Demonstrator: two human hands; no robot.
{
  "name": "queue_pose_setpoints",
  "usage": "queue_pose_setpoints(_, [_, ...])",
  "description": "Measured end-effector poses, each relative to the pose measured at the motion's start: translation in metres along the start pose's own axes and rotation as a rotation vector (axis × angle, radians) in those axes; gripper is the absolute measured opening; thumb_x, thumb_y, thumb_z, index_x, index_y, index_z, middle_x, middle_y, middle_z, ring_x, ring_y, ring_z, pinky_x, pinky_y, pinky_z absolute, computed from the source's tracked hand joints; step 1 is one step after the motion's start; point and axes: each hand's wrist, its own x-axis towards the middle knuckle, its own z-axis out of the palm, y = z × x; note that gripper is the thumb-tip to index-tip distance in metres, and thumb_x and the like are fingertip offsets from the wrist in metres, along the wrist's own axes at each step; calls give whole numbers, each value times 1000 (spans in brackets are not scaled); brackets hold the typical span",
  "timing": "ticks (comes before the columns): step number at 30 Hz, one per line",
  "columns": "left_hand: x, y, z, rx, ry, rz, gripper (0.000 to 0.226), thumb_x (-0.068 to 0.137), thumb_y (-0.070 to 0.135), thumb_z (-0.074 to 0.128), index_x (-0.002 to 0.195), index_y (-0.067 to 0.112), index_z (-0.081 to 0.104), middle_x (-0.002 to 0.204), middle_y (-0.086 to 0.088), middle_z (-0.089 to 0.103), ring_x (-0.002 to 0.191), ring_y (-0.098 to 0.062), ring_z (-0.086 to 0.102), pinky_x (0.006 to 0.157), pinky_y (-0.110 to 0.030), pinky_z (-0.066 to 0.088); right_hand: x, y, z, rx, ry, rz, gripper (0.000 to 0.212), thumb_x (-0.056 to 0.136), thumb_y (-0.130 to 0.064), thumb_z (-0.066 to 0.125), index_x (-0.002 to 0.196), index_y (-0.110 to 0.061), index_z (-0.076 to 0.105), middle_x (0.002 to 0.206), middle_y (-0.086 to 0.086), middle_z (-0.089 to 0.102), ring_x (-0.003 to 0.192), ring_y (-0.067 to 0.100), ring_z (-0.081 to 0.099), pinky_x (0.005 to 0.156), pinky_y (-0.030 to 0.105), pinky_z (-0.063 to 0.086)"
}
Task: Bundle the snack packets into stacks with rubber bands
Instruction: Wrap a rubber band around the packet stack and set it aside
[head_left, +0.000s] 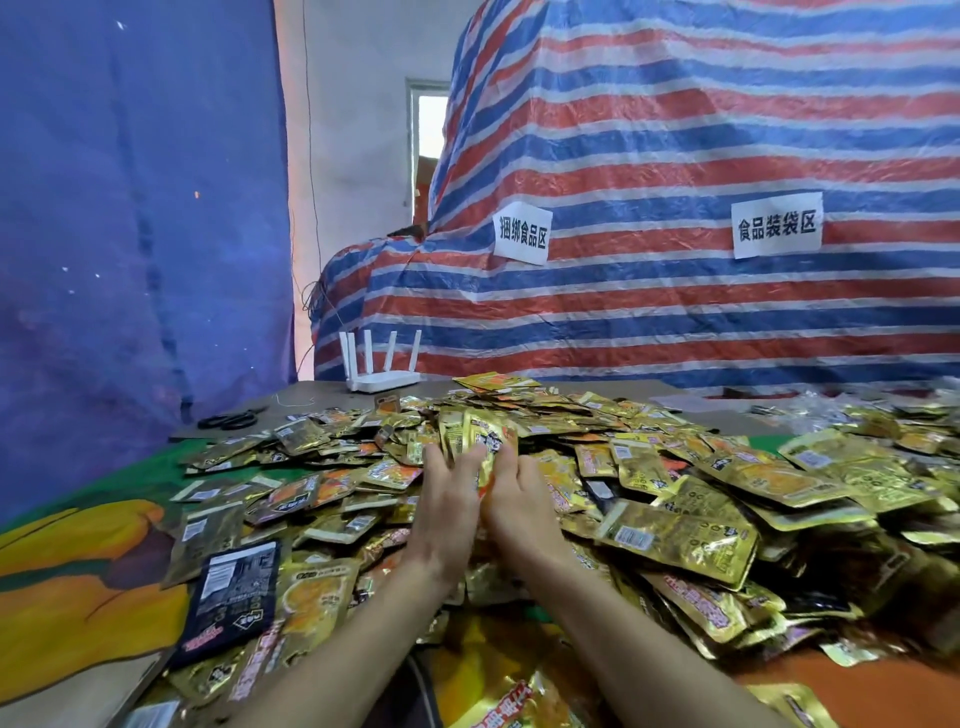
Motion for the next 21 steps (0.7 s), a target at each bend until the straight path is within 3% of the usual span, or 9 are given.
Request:
queue_pose_setpoints(2, [2, -3, 1, 55, 11, 11, 91, 88, 56, 62, 156, 16, 17, 156, -10, 37, 140, -25, 40, 112, -49, 40, 1, 3, 3, 90, -27, 7, 40, 106, -52, 27, 110, -17, 46, 98, 0, 59, 88, 13, 60, 77, 37, 51])
queue_pose_setpoints(4, [7, -6, -2, 12, 27, 0, 82, 88, 41, 73, 151, 12, 30, 145, -10, 51, 132, -28, 51, 106, -51, 47, 5, 4, 1, 176, -65, 52, 29, 108, -45, 32, 110, -19, 45, 103, 6, 63, 92, 20, 65, 81, 42, 58])
queue_pose_setpoints(6, [11, -8, -9, -47, 20, -30, 59, 84, 24, 79, 134, 8, 52, 122, -11, 69, 108, -27, 68, 90, -47, 58, 10, 2, -3, 286, -117, 118, 25, 109, -30, 36, 120, -14, 51, 112, 13, 65, 102, 29, 67, 87, 46, 58])
queue_pose_setpoints(8, [14, -8, -15, -85, -15, -67, 26, 80, 7, 79, 104, 6, 69, 96, -14, 76, 82, -28, 75, 67, -39, 62, 14, 1, -8, 419, -173, 181, 27, 105, -19, 40, 122, -11, 59, 115, 20, 68, 106, 38, 68, 89, 51, 57])
queue_pose_setpoints(10, [12, -7, -19, -109, -80, -102, 9, 78, 1, 77, 83, 8, 75, 85, -14, 77, 72, -28, 74, 61, -35, 60, 14, 3, -12, 465, -229, 217, 33, 102, -28, 42, 103, -17, 73, 95, 14, 74, 86, 30, 73, 71, 40, 61])
queue_pose_setpoints(12, [9, -6, -19, -66, -157, -68, 6, 73, 6, 74, 76, 10, 76, 81, -10, 75, 71, -27, 71, 69, -38, 59, 12, 4, -11, 503, -295, 200, 53, 100, -43, 42, 69, -21, 78, 69, 2, 71, 61, 15, 69, 56, 26, 55])
queue_pose_setpoints(15, [-2, -5, -8, -18, -189, 48, 7, 64, 15, 60, 63, 15, 67, 62, -5, 61, 63, -23, 59, 59, -35, 51, 10, 1, -6, 522, -331, 83, 63, 99, -60, 38, 64, -23, 75, 66, -5, 69, 60, 9, 67, 54, 20, 52])
queue_pose_setpoints(18, [-2, -11, -1, 1, -136, 188, 19, 67, 13, 54, 83, 14, 65, 66, -8, 60, 62, -18, 56, 55, -30, 45, 13, -7, -11, 512, -221, -21, 59, 101, -59, 36, 81, -16, 70, 67, -5, 69, 62, 7, 66, 54, 16, 50])
queue_pose_setpoints(21, [-1, -18, 2, 29, -167, 197, 40, 73, 5, 58, 112, 12, 50, 88, -18, 63, 75, -22, 63, 63, -34, 52, 12, -12, -17, 372, -116, -123, 45, 104, -39, 46, 89, -2, 67, 77, 3, 68, 73, 13, 64, 62, 23, 50])
